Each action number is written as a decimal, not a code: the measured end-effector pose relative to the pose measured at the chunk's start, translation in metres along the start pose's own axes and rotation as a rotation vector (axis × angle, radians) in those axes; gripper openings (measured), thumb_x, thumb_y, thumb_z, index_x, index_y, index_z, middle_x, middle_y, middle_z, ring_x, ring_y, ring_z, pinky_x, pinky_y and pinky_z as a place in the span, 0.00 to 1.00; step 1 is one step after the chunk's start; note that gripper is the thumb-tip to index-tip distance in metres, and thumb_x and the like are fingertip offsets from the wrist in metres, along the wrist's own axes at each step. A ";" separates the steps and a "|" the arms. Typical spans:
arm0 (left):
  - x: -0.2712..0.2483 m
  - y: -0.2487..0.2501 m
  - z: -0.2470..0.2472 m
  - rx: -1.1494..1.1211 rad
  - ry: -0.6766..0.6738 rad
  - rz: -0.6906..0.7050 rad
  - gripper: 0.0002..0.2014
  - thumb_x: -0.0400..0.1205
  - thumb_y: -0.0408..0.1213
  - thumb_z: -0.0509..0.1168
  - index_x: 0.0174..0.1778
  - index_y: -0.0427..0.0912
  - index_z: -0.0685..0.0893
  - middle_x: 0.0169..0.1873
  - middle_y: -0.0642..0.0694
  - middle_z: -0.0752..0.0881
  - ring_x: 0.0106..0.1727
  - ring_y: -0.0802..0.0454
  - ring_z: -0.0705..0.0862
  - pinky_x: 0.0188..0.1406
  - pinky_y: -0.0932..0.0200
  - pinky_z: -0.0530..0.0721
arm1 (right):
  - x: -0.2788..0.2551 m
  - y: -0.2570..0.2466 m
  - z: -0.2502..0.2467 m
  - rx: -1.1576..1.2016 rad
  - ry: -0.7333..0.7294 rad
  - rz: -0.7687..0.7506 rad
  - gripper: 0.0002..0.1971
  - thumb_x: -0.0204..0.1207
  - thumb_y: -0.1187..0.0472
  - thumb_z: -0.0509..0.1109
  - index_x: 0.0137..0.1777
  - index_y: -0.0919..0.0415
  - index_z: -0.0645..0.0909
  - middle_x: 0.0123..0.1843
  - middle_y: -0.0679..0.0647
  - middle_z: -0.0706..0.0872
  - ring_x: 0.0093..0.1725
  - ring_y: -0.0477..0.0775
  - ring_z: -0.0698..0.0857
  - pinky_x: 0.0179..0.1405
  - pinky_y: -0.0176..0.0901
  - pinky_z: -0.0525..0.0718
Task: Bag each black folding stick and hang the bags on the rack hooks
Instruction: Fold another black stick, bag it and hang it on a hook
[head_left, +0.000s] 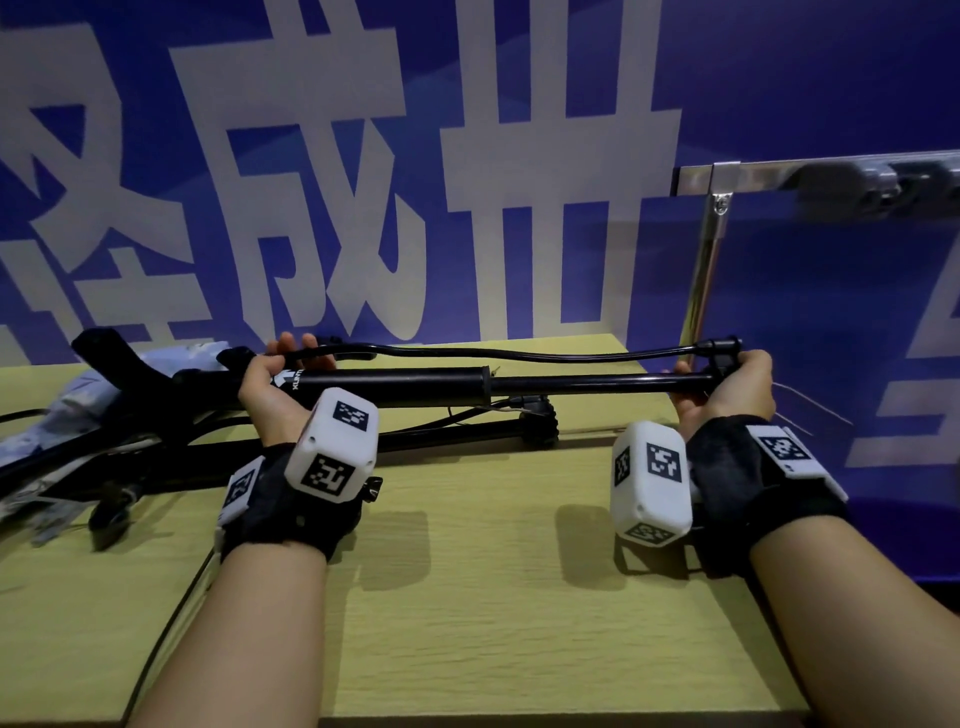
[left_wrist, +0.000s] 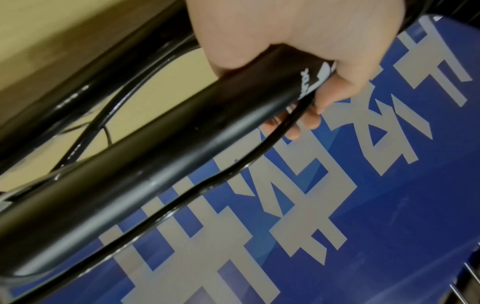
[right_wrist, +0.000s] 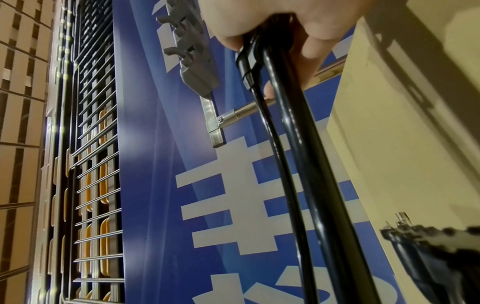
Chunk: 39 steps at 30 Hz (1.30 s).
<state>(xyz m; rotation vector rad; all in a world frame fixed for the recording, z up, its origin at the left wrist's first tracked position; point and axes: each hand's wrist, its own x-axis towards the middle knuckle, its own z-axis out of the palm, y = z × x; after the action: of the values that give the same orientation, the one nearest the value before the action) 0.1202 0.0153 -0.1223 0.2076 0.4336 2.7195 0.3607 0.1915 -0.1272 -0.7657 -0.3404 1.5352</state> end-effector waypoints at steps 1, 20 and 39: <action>0.000 0.000 0.001 -0.003 0.000 0.002 0.11 0.82 0.30 0.53 0.36 0.45 0.75 0.27 0.55 0.85 0.32 0.55 0.86 0.44 0.59 0.82 | 0.000 0.000 0.000 -0.013 0.010 -0.003 0.11 0.77 0.57 0.61 0.53 0.63 0.74 0.39 0.53 0.80 0.30 0.50 0.84 0.32 0.39 0.81; -0.003 -0.004 0.015 -0.022 0.001 0.040 0.11 0.80 0.26 0.54 0.38 0.44 0.76 0.39 0.50 0.84 0.38 0.51 0.86 0.40 0.59 0.86 | 0.018 0.006 -0.010 -0.042 -0.068 0.036 0.10 0.83 0.60 0.52 0.56 0.61 0.73 0.42 0.55 0.78 0.35 0.52 0.82 0.32 0.41 0.83; -0.019 -0.025 0.018 0.115 -0.062 -0.084 0.15 0.80 0.26 0.55 0.61 0.43 0.73 0.64 0.46 0.81 0.62 0.47 0.83 0.60 0.46 0.82 | -0.005 0.012 -0.004 -0.015 -0.051 0.162 0.15 0.81 0.57 0.59 0.65 0.61 0.75 0.43 0.56 0.79 0.38 0.54 0.86 0.47 0.49 0.89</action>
<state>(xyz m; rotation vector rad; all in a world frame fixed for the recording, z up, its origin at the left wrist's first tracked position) 0.1499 0.0345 -0.1154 0.2975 0.5678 2.6007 0.3539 0.1839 -0.1364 -0.7820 -0.3342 1.7080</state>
